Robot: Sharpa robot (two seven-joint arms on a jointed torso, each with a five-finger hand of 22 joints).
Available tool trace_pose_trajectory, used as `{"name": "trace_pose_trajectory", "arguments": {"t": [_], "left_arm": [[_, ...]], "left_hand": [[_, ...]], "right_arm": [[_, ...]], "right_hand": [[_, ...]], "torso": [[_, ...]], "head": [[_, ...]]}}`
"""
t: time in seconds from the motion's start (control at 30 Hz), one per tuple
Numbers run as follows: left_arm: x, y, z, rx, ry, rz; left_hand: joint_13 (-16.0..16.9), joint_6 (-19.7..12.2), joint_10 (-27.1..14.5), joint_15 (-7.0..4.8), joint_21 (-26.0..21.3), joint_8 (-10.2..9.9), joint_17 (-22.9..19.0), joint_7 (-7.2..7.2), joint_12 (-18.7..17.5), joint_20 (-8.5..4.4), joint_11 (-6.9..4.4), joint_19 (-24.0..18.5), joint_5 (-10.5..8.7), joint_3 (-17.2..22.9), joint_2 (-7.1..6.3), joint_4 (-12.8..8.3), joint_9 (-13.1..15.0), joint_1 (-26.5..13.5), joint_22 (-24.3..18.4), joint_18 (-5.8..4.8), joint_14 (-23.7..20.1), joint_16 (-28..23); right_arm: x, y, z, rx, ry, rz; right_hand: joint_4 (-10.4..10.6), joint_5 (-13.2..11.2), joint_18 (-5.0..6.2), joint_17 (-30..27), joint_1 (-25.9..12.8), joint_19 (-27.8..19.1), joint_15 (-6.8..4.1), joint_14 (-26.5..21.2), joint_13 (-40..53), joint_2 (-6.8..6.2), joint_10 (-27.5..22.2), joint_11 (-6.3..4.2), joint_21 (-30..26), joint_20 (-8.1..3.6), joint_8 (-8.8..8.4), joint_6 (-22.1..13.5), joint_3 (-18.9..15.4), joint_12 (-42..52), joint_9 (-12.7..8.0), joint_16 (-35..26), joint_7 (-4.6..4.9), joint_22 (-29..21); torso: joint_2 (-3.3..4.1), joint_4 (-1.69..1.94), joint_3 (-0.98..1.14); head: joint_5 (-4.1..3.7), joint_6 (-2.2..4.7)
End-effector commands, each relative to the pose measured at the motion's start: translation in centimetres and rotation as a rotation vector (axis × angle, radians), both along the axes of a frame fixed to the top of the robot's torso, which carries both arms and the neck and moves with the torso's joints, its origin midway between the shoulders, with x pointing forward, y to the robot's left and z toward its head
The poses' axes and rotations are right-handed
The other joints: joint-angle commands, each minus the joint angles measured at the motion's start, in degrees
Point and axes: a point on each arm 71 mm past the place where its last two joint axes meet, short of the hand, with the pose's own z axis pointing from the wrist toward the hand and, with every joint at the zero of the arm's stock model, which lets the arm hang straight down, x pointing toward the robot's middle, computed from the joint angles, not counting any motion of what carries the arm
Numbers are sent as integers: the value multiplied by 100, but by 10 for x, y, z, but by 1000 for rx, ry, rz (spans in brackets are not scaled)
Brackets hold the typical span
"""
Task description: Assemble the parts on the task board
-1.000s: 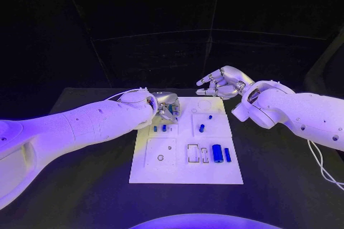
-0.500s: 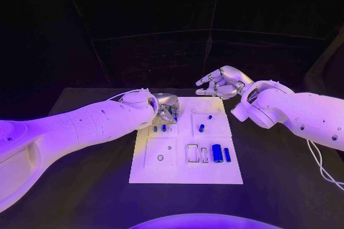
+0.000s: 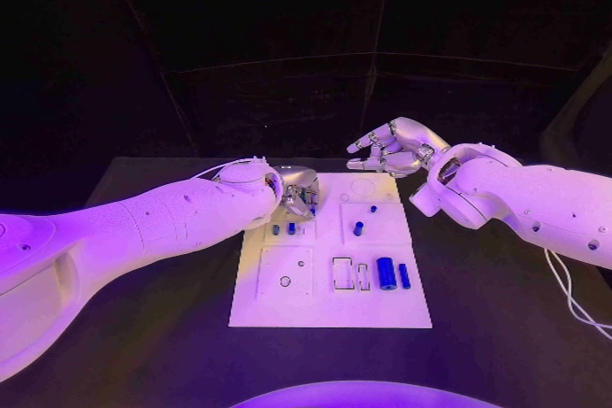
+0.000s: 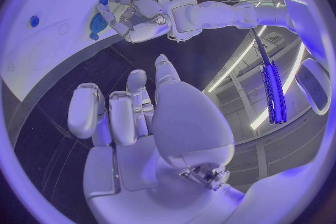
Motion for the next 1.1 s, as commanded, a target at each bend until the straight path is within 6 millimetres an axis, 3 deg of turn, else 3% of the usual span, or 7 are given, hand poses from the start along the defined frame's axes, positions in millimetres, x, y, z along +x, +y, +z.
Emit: {"name": "trace_pose_trajectory", "arguments": {"t": [0.03, 0.37, 0.67, 0.83, 1.1], "left_arm": [[-1, 2, -7, 39, 33, -13], [-2, 6, -1, -26, -32, -11], [-6, 14, 18, -143, -70, 0], [-8, 24, 27, -173, -73, 15], [-9, 46, 27, -150, -22, 48]], "left_hand": [[-31, 71, 78, -46, 42, -40, -14, -8, -79, -26, 3, 23, -9, 123, 34, -36, 0, -7, 18, -97, 176, 35], [-38, 165, 260, -36, 148, -179, -40, 37, -317, -21, 21, 40, -6, 445, -28, -156, -7, -65, 140, -115, 179, 70], [-37, 184, 293, -25, 185, -236, -64, 56, -413, -12, 35, 47, -4, 531, -68, -179, -8, -117, 182, -122, 176, 76], [-36, 195, 307, -23, 193, -247, -68, 60, -433, -10, 38, 49, -4, 548, -75, -182, -7, -130, 193, -123, 176, 78], [-34, 206, 320, -21, 203, -254, -71, 62, -448, -8, 39, 51, -4, 560, -83, -184, -5, -144, 203, -125, 176, 80]], "right_arm": [[0, 2, 1, 5, -3, 12], [0, 1, 1, 5, -4, 11], [1, 0, 1, 4, -5, 8], [2, 0, 1, 4, -5, 8], [2, -2, 0, 2, -4, 3]], "right_hand": [[-8, 24, 106, 7, 10, -38, -52, 237, -6, 45, -50, -3, -37, 15, -27, 34, -32, -11, 1, -29, 19, -3], [-12, 26, 108, 12, 24, -41, -53, 238, 18, 55, -36, -5, -40, 15, -25, 37, -33, 14, 2, -27, 18, -8], [-12, 26, 108, 12, 24, -41, -53, 238, 18, 55, -36, -5, -40, 15, -25, 37, -33, 14, 2, -27, 18, -8], [-12, 26, 108, 12, 24, -41, -53, 238, 18, 55, -36, -5, -40, 15, -25, 37, -33, 14, 2, -27, 18, -8], [-12, 26, 108, 12, 24, -41, -53, 238, 18, 55, -36, -5, -40, 15, -25, 37, -33, 14, 2, -27, 18, -8]], "torso": [[2, -4, -2], [-8, 10, -5], [-11, 16, -2], [-13, 26, -4], [-4, 5, -6]], "head": [[-1, -2], [-24, 13], [-11, 40], [-2, 51], [15, 61]]}}
